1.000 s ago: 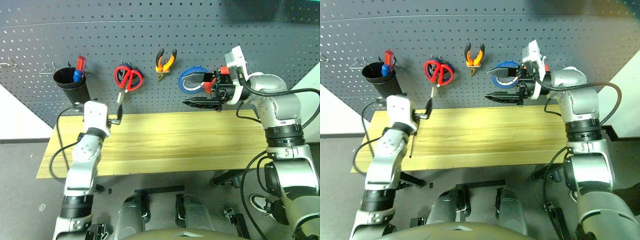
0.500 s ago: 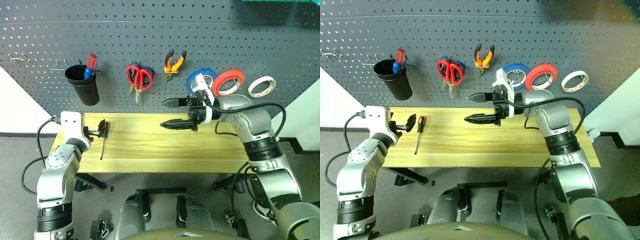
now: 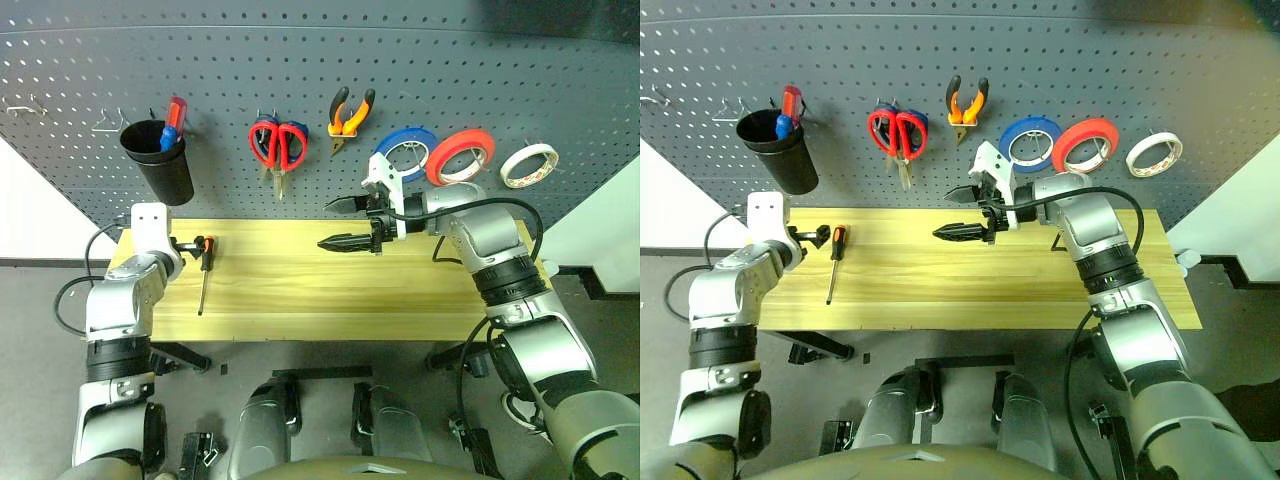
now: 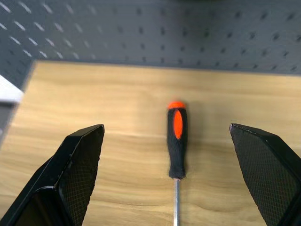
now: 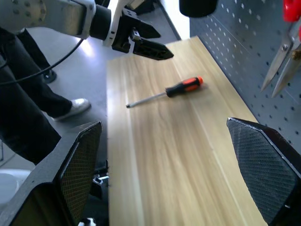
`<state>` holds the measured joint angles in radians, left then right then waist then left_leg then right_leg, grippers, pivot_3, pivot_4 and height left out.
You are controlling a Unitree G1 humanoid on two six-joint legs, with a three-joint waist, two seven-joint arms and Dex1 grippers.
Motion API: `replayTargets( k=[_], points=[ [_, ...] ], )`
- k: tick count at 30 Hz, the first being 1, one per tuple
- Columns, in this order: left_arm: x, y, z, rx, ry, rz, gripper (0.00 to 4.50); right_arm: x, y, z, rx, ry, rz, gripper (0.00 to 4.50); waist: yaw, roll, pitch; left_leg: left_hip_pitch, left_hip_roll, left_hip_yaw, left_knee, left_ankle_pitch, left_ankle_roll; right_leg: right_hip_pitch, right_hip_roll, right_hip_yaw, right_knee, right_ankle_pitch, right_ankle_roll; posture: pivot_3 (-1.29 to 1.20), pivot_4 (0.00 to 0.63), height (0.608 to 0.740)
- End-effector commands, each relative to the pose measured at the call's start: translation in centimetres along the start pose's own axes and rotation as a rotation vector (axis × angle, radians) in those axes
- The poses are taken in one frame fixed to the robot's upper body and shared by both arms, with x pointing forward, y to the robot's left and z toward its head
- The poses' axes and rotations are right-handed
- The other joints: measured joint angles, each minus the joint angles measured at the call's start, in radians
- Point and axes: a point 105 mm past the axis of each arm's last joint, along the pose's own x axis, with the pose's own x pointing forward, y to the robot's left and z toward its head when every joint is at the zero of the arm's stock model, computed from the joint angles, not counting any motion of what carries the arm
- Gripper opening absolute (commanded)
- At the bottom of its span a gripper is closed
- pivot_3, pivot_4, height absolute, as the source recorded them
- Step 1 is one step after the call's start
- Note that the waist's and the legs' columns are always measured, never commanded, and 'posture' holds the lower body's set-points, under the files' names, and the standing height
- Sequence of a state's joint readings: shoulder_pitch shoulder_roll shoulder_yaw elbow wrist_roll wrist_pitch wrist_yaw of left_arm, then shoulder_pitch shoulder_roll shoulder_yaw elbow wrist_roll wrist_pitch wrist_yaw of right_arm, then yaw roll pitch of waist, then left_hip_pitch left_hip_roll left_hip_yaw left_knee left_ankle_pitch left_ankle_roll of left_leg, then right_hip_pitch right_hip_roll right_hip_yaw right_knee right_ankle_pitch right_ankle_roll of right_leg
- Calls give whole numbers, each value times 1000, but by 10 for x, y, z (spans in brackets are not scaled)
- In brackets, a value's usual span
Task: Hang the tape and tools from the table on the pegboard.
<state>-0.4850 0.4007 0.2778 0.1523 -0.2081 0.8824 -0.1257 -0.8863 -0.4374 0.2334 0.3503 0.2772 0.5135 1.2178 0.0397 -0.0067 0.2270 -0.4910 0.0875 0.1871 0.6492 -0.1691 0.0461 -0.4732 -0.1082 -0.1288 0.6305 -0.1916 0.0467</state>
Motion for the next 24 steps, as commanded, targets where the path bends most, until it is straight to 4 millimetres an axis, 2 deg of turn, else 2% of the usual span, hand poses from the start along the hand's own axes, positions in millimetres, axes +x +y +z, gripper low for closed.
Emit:
replayTargets(
  k=[1,4,9,12,24],
  points=[
    [5,-3,3,0,36,-11,4462,-6,-2,8,-43,5,-26,4500,-1,0,17,-2,0,0,0,0,0,1,0,1,1,0,0,34,357,730],
    [13,-2,6,-11,54,5,4462,-12,-2,5,-40,21,-46,4500,-2,-2,48,-2,-1,0,1,1,0,1,-3,1,2,0,0,9,397,730],
    [21,-5,8,4,68,4,4462,-18,5,-3,-69,59,-58,4500,-4,-2,93,-4,-2,1,2,1,1,0,-5,2,2,0,1,-16,426,730],
    [26,1,10,-12,69,43,4462,-21,6,-6,-59,69,-69,4500,-7,-3,114,-4,-2,1,2,1,1,-1,-6,2,4,0,1,-17,435,730],
    [43,7,-4,-77,143,66,4462,-36,3,-11,-29,96,-131,4500,-30,-4,143,-4,-3,2,1,3,3,-1,-10,1,5,0,1,-36,452,730]
  ],
)
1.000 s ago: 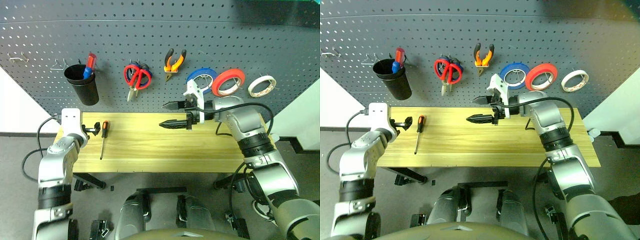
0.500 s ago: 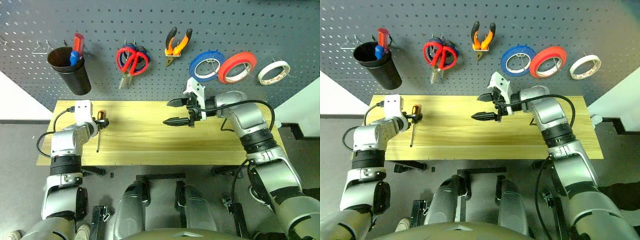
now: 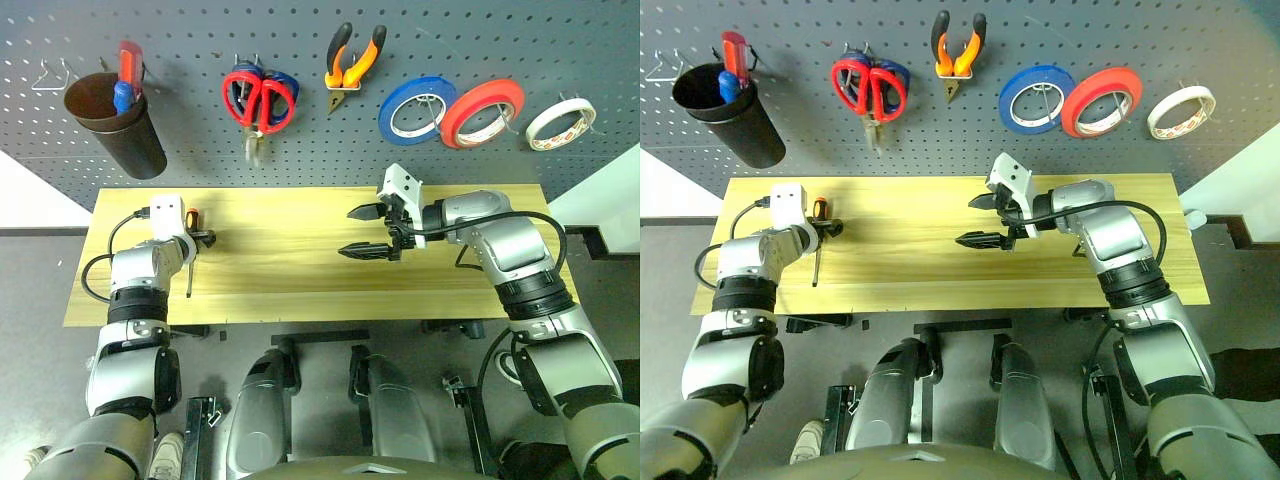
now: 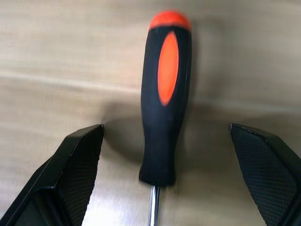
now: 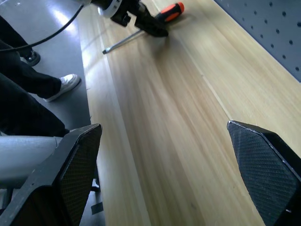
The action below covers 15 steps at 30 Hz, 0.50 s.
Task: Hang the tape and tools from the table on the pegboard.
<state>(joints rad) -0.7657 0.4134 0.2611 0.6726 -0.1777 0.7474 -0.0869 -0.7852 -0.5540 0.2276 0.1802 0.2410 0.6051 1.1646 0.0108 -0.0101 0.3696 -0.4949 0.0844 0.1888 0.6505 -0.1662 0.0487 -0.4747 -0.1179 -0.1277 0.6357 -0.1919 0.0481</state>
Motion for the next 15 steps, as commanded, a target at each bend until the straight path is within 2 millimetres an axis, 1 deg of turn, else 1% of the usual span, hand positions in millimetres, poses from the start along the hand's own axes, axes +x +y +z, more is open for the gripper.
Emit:
replayTargets(
  k=[1,2,5,8,10,13,14,15],
  points=[
    [5,11,-10,-17,45,30,4462,-10,1,8,-23,-19,-14,4500,-2,0,1,0,0,0,0,0,0,0,0,0,0,0,0,-35,453,730],
    [6,12,-11,-20,54,32,4462,-11,2,6,-22,-14,-13,4500,-4,0,1,0,0,0,-1,0,0,0,0,0,0,0,0,-35,453,730],
    [6,16,-18,-34,99,46,3856,-13,2,5,-28,-2,-9,4500,-7,0,1,0,0,0,-2,0,0,-1,0,0,0,0,0,-34,446,730],
    [5,20,-23,-27,123,66,2887,-12,0,6,-35,-1,-13,4500,-15,0,1,0,0,0,-2,0,0,-1,0,0,-1,-1,1,-28,438,730],
    [4,21,-31,-43,159,76,2227,-13,-3,8,-45,-4,-19,4500,-21,0,1,0,0,0,-2,0,0,-1,0,0,-1,-1,1,-27,435,730],
    [1,24,-38,-38,178,94,1164,-12,-5,9,-51,-6,-23,4500,-28,0,1,0,0,0,-3,0,0,-1,0,1,-1,-1,1,-23,429,730],
    [0,26,-39,-40,176,104,906,-12,-5,9,-54,-7,-24,4500,-30,0,1,0,0,0,-3,0,0,-1,0,1,-1,-1,1,-22,427,730],
    [-1,27,-40,-44,172,116,889,-12,-5,9,-55,-9,-25,4500,-32,0,1,1,0,0,-4,0,0,-1,0,1,-1,-1,1,-21,425,730]
  ],
)
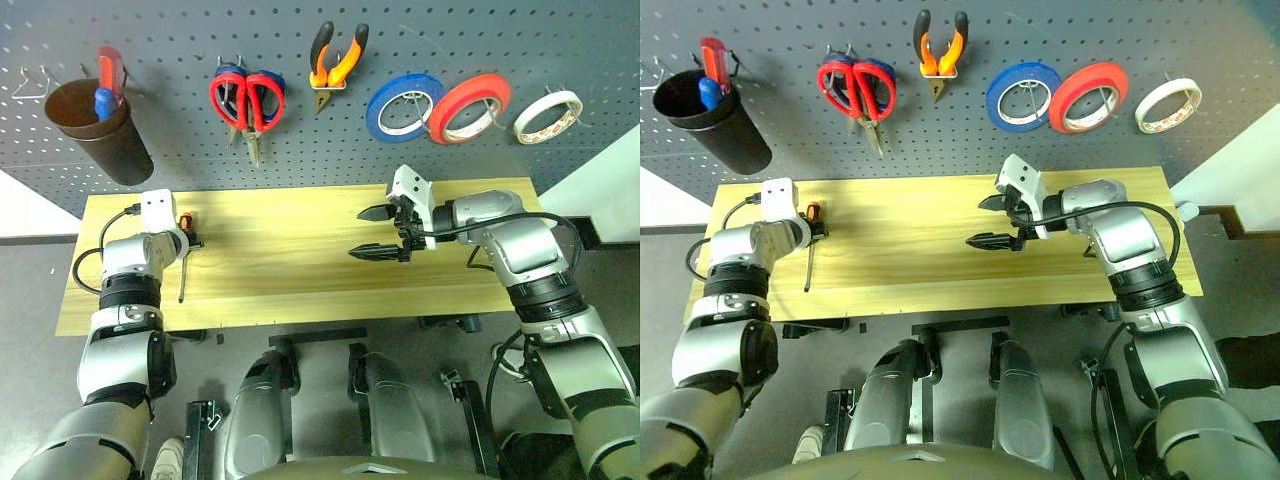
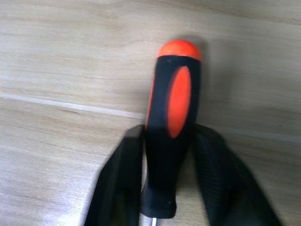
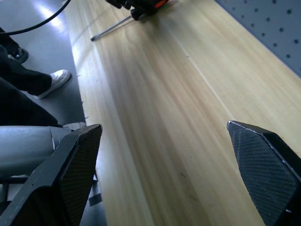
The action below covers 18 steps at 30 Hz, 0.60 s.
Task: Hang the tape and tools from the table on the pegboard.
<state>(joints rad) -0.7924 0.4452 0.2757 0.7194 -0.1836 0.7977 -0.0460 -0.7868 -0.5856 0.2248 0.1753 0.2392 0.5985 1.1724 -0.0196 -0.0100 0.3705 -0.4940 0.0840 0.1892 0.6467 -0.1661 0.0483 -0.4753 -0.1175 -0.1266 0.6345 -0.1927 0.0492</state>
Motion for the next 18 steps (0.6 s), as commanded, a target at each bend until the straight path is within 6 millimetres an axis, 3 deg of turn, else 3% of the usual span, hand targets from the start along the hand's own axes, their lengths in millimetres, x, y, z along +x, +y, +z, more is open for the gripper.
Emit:
replayTargets(
  k=[1,7,15,18],
  points=[
    [1,13,-39,-19,114,59,889,-3,-3,10,-39,-30,-8,4500,-2,0,0,0,0,0,-1,0,0,0,0,0,0,0,0,-17,420,730],
    [-22,3,-41,13,101,-14,889,-2,-7,18,-48,-74,-19,4500,0,0,0,0,0,0,-1,0,-1,0,0,0,0,0,1,-9,364,730],
    [-73,5,-40,92,11,-79,889,-17,-2,33,0,-171,57,4500,9,-5,-5,-5,-1,0,-3,2,-4,-3,0,-2,-4,1,2,21,253,730],
    [-95,-4,-36,154,-98,-162,889,-25,-3,38,10,-196,64,4500,6,-9,-20,-11,-1,0,-4,2,-5,-7,0,-3,-6,2,2,31,220,730]
  ],
)
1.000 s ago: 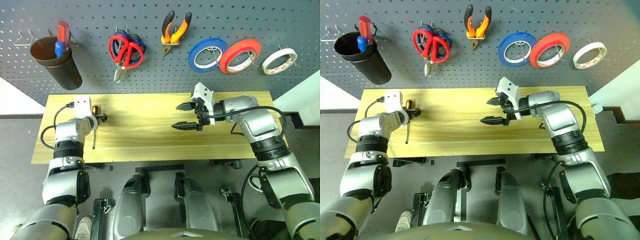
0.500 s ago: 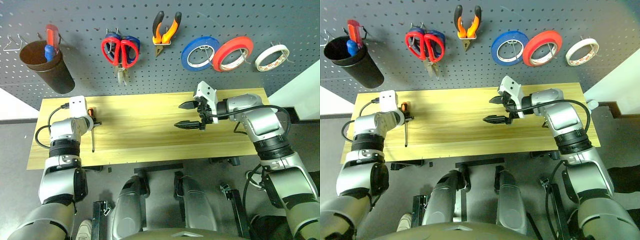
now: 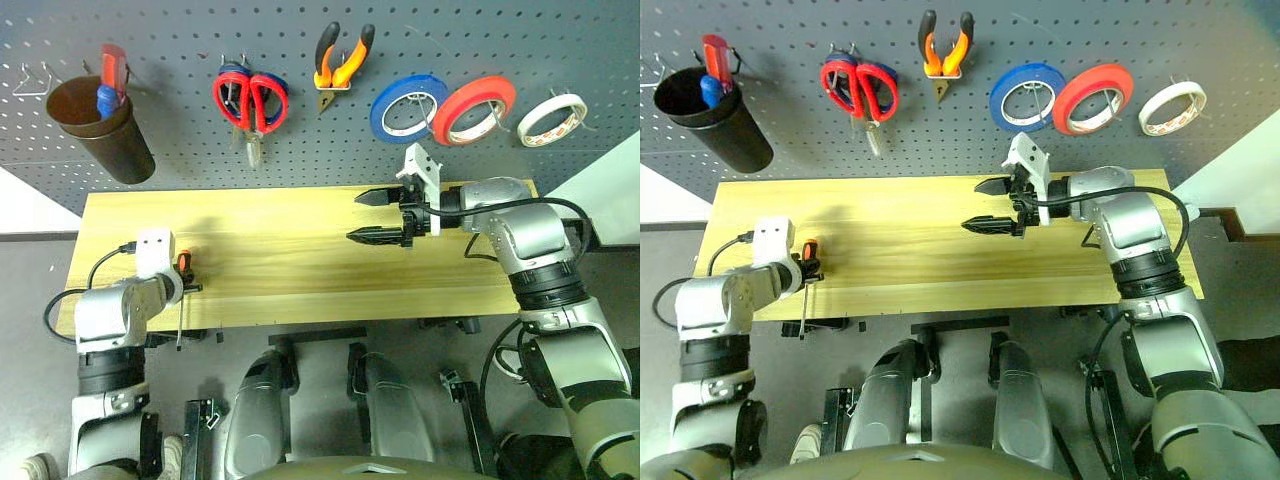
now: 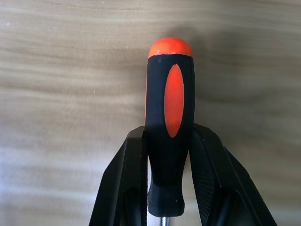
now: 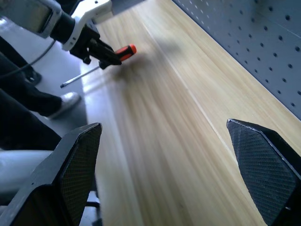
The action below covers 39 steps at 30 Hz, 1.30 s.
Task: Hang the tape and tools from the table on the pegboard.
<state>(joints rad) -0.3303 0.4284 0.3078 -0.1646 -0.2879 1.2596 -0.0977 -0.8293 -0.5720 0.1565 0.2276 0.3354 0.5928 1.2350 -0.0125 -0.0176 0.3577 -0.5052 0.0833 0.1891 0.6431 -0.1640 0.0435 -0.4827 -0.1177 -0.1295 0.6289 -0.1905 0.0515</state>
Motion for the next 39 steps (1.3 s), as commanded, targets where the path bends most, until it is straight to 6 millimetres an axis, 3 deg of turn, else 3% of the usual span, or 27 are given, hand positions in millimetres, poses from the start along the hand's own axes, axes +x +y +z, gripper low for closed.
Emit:
replayTargets(
  k=[1,5,8,11,16,23,32,39],
  points=[
    [-31,-11,19,89,-172,-91,889,-15,-1,20,-19,-67,6,4500,-1,-3,-12,-5,0,0,0,2,-3,-5,0,0,0,1,2,34,213,730],
    [-51,-21,30,146,-278,-155,889,-21,1,26,-28,-84,34,4500,2,-4,-30,-10,-1,1,0,3,-4,-10,1,0,1,3,5,51,173,730],
    [-77,-23,54,284,-493,-88,889,-28,0,38,-36,-129,43,4500,-1,-5,-50,-10,-1,1,0,3,-4,-9,4,-1,-1,5,5,62,148,730],
    [-97,-27,58,232,-620,-110,889,-38,4,52,-47,-184,73,4500,-1,-3,-71,-10,0,3,-1,3,-4,-9,5,1,-5,8,4,69,138,730],
    [-114,-9,56,197,-771,-37,889,-50,5,64,-56,-253,78,4500,2,-5,-107,-8,0,4,-9,3,-4,-7,8,1,-16,12,4,74,122,730],
    [-134,-13,81,283,-994,-87,889,-59,6,91,-110,-358,78,4500,18,-2,-141,-8,0,5,-10,2,-3,-7,11,1,-16,14,1,70,94,730],
    [-155,-19,138,307,-1163,-105,889,-55,4,103,-159,-390,82,4500,26,-1,-175,-5,2,6,-8,5,-7,-4,15,1,-16,14,2,67,67,730],
    [-184,-24,181,316,-1277,-106,889,-54,8,122,-167,-470,119,4500,24,-1,-180,5,2,6,-8,5,-8,6,16,0,-15,13,2,69,58,730]
  ],
)
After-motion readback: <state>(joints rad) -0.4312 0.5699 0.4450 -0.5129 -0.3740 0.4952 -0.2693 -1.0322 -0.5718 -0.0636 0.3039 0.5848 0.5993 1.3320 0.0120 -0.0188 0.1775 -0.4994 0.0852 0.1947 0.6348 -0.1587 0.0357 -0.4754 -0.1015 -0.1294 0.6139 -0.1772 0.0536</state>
